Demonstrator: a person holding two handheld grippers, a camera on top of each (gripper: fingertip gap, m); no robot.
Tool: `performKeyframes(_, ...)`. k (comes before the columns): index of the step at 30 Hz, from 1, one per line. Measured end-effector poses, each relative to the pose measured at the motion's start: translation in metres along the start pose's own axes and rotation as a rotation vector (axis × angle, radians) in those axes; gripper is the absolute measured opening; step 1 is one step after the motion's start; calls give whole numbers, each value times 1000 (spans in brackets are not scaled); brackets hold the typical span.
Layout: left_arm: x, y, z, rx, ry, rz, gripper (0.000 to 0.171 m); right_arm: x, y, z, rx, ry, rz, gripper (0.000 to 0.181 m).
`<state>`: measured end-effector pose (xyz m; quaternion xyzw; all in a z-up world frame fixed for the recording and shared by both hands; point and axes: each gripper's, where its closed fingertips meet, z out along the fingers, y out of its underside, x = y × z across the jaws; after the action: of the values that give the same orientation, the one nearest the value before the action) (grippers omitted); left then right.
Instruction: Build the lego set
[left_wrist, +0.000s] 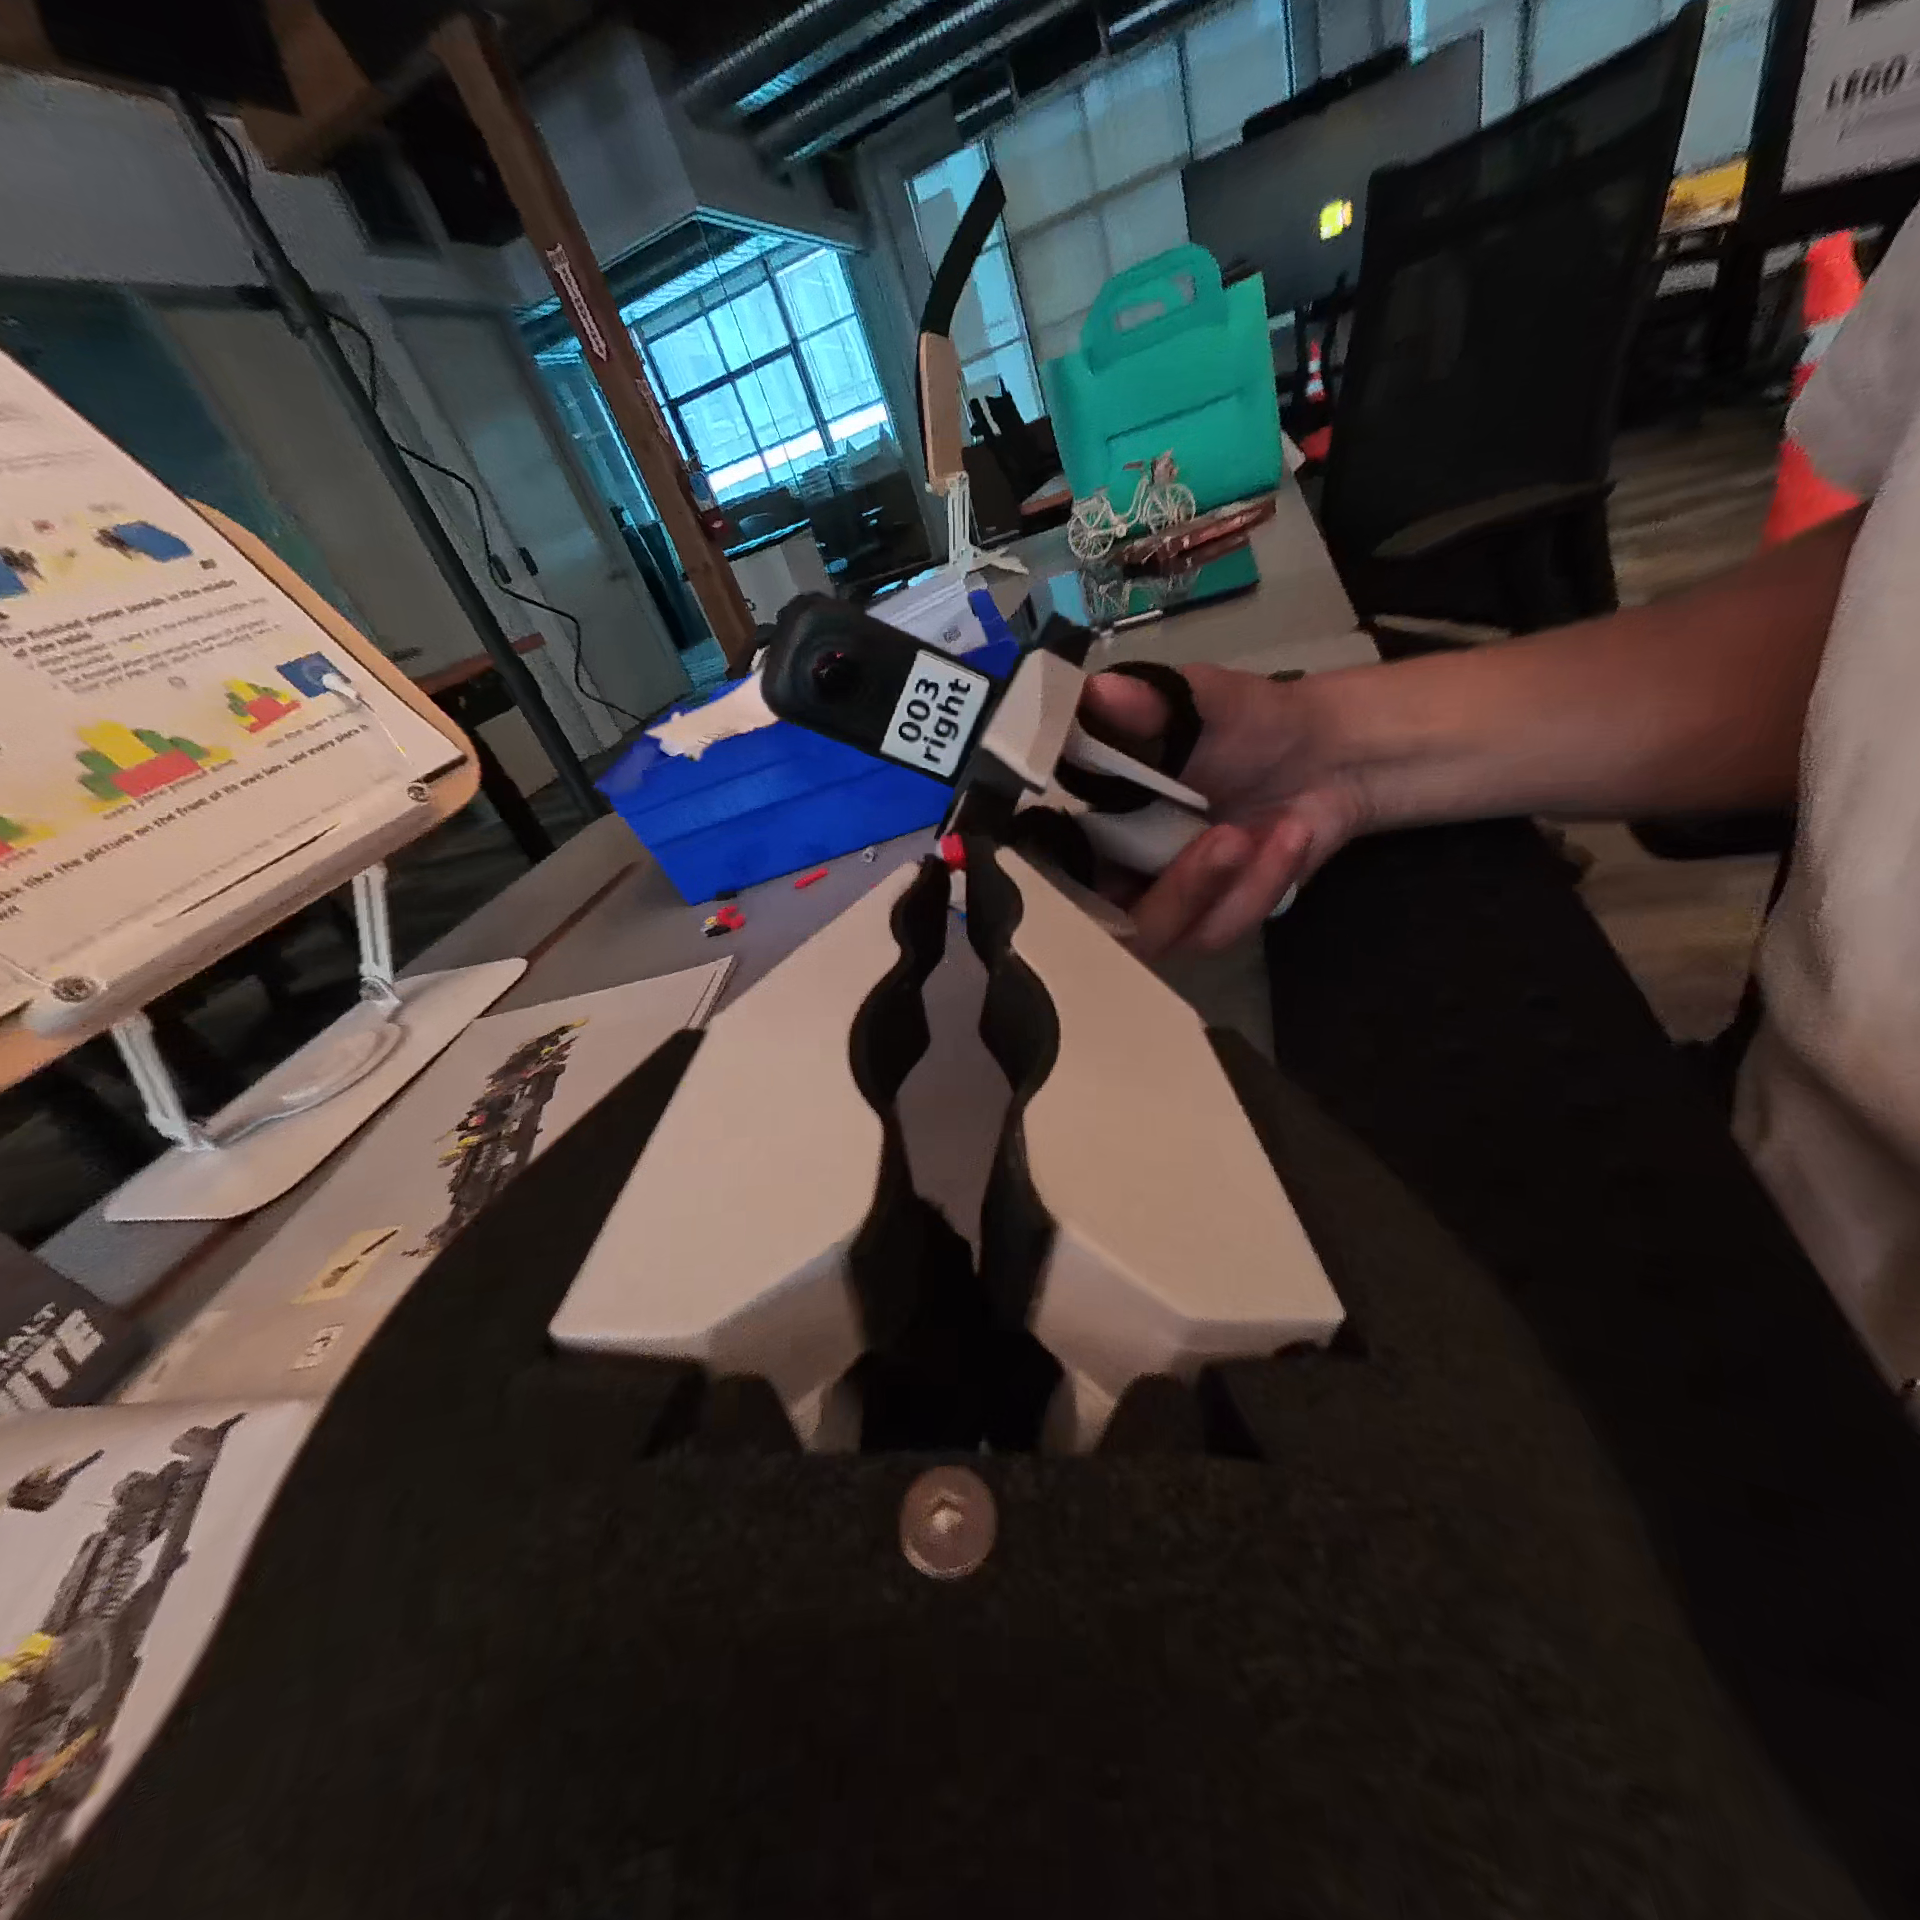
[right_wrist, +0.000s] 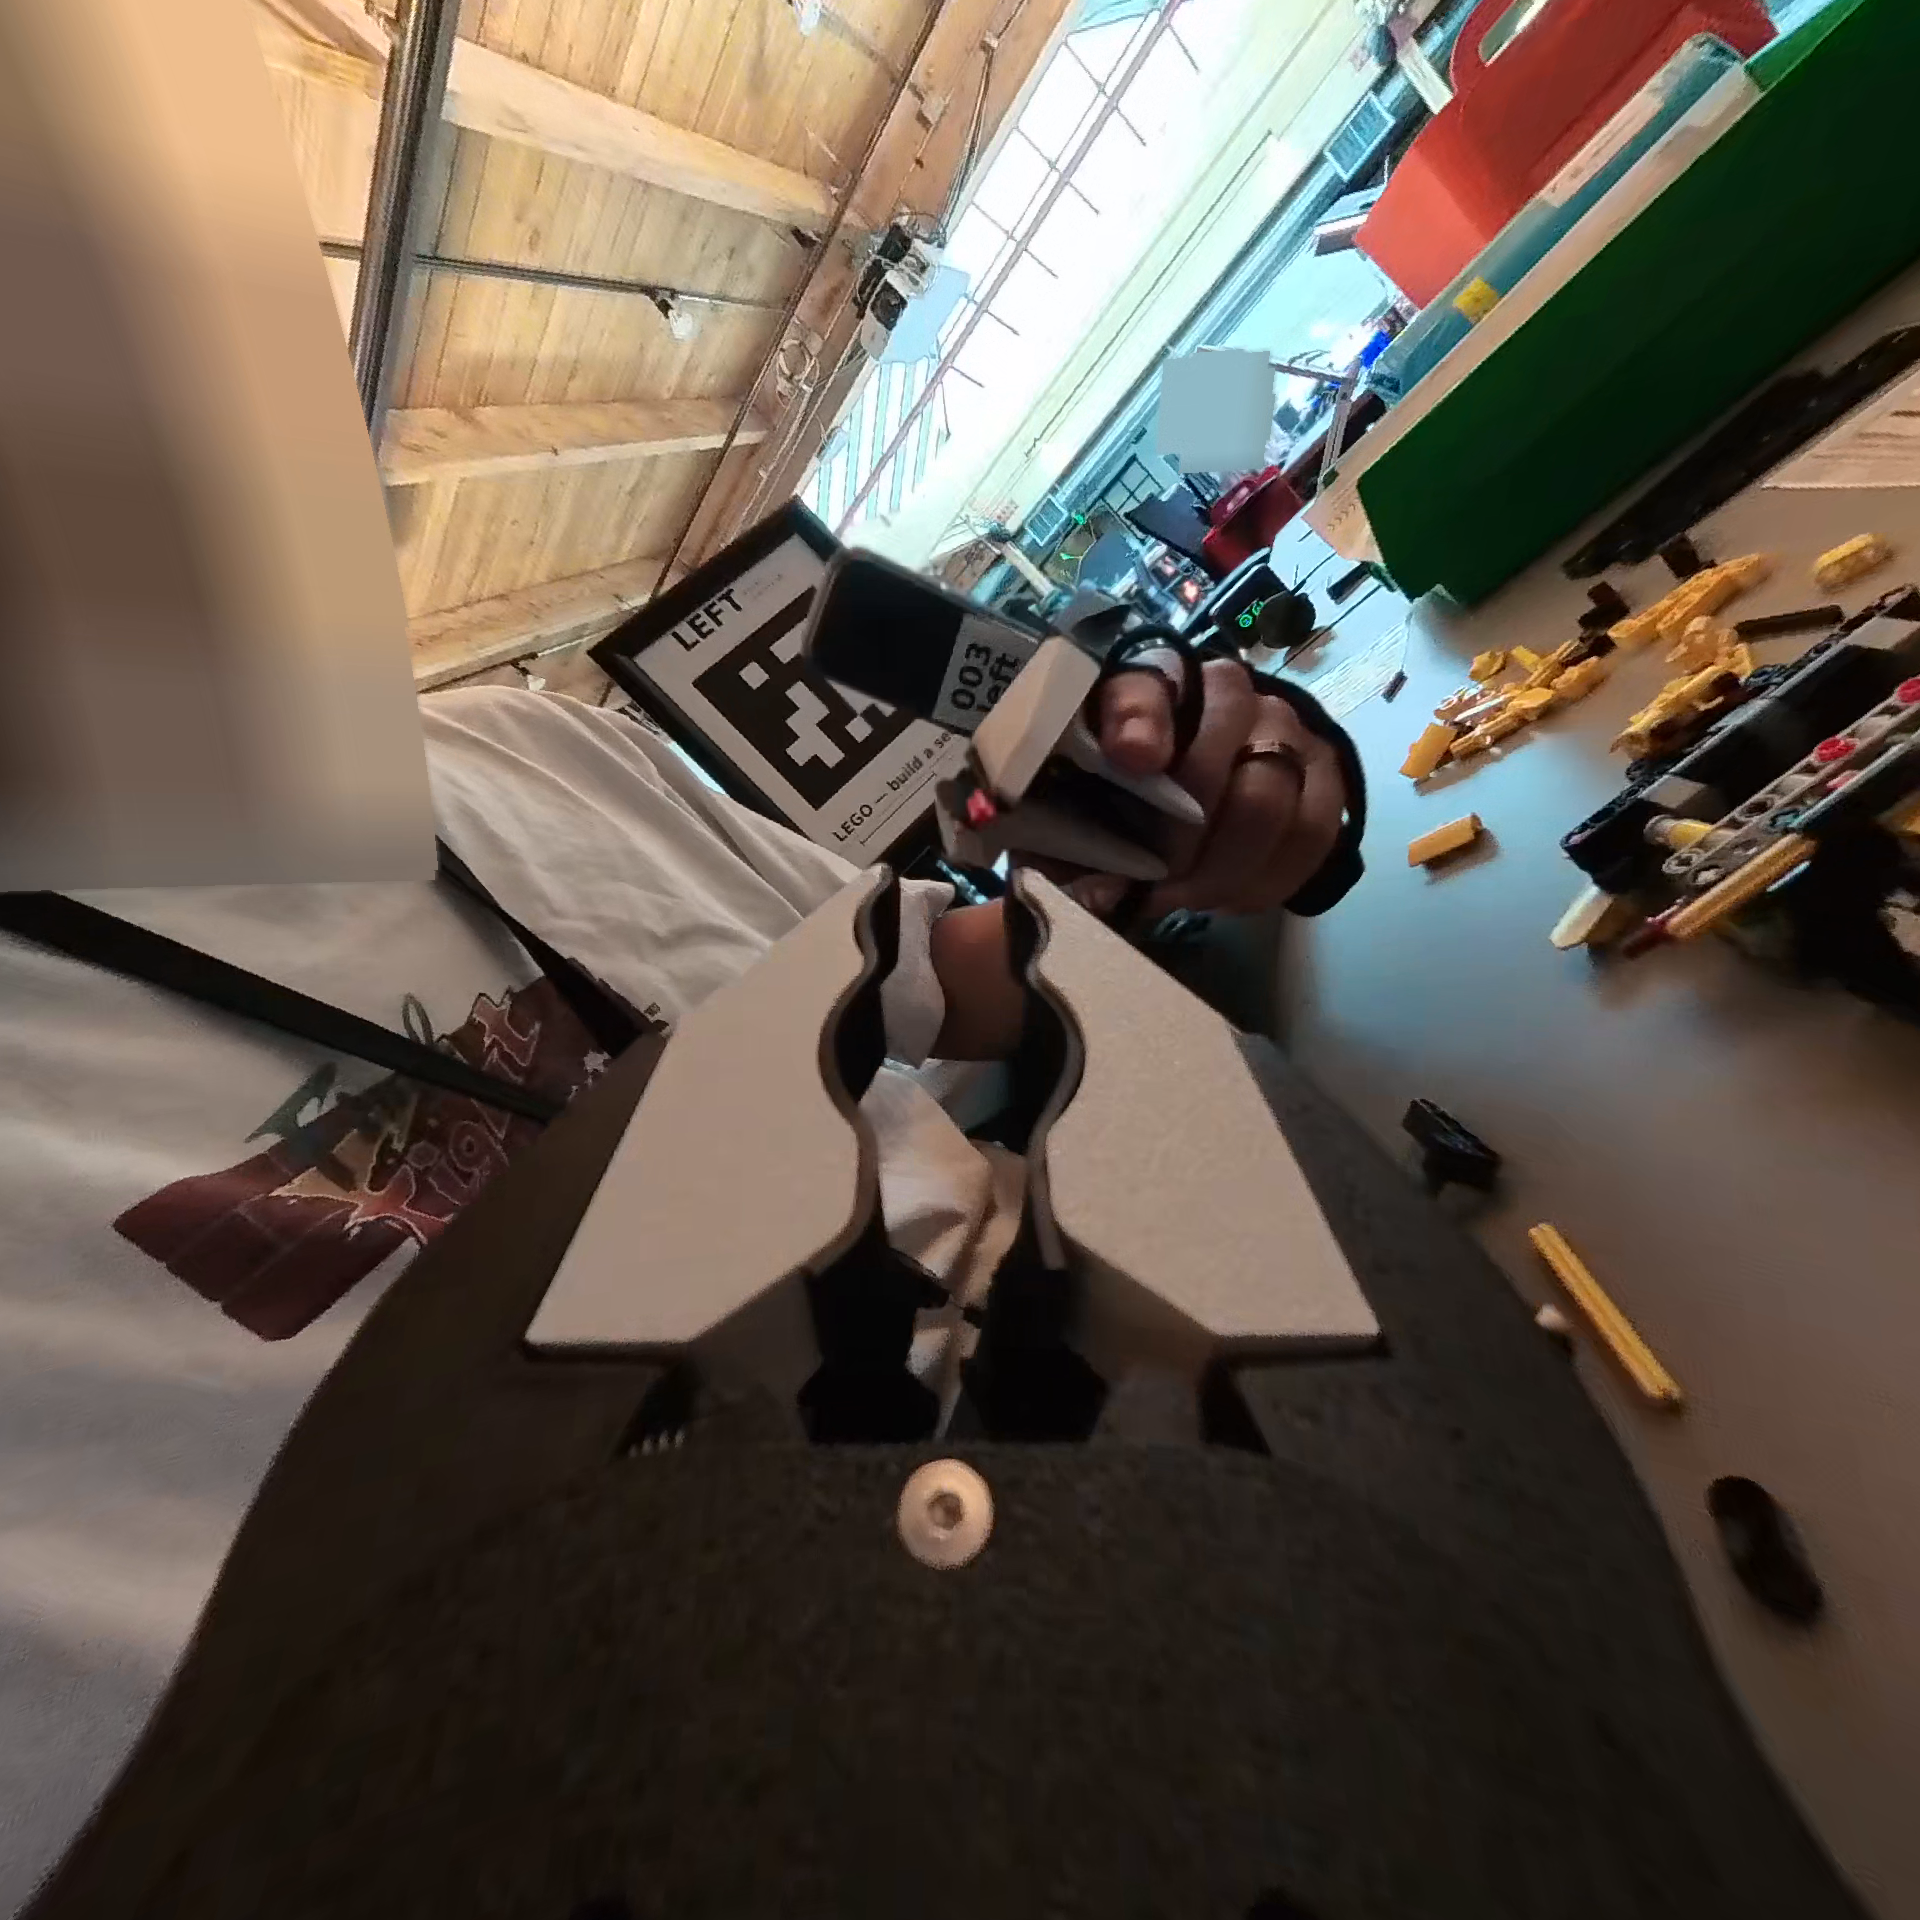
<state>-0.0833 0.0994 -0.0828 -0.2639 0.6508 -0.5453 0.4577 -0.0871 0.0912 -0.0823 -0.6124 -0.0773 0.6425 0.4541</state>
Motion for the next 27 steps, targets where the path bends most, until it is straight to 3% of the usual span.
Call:
performKeyframes(10, 15, 7, 10, -37, 21, 115, 1, 0, 6, -3, -25, 2, 19, 5)
performKeyframes(15, 15, 9, 9, -49, 21, 108, 1, 3, 8, -3, -35, 29, 4, 3)
performKeyframes(20, 15, 11, 10, -76, 33, -4, 1, 6, 8, -5, -54, 96, -108, 3)
performKeyframes(27, 15, 12, 11, -82, 16, 53, 1, 7, 9, -4, -56, 91, -86, 3)
